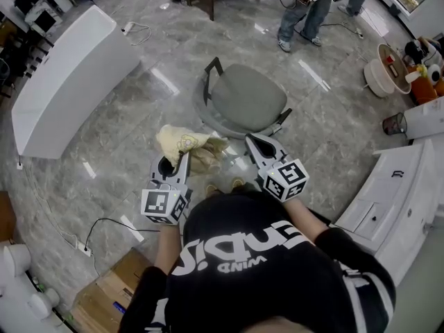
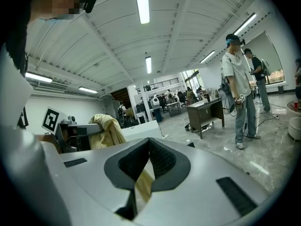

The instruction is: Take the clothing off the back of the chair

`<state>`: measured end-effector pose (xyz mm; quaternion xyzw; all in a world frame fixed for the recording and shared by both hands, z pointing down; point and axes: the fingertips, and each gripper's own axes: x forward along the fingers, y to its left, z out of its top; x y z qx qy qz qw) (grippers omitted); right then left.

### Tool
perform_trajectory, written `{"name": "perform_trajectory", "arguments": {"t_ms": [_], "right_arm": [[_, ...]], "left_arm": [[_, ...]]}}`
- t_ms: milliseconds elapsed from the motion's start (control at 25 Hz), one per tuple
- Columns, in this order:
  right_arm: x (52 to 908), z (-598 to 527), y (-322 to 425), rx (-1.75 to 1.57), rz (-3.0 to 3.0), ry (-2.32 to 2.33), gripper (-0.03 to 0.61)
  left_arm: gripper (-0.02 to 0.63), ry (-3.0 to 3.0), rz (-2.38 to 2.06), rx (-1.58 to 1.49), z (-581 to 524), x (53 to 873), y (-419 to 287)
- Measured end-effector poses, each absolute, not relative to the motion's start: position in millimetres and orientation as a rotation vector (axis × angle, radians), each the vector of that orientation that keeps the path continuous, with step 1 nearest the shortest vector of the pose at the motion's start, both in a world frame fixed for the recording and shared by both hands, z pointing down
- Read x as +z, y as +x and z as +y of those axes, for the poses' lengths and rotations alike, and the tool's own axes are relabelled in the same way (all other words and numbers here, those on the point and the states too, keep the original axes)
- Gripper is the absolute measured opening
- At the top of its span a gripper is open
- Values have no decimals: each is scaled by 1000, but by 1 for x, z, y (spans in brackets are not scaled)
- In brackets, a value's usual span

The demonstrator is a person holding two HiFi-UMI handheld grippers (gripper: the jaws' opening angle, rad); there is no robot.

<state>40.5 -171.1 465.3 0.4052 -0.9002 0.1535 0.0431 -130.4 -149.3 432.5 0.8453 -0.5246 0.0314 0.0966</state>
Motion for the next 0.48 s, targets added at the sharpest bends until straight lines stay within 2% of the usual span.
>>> {"name": "perform_trajectory", "arguments": {"t_ms": [480], "right_arm": [[468, -166, 40, 436, -2745, 1228, 14]], "left_arm": [[114, 2450, -1572, 36, -148, 428, -136]]}}
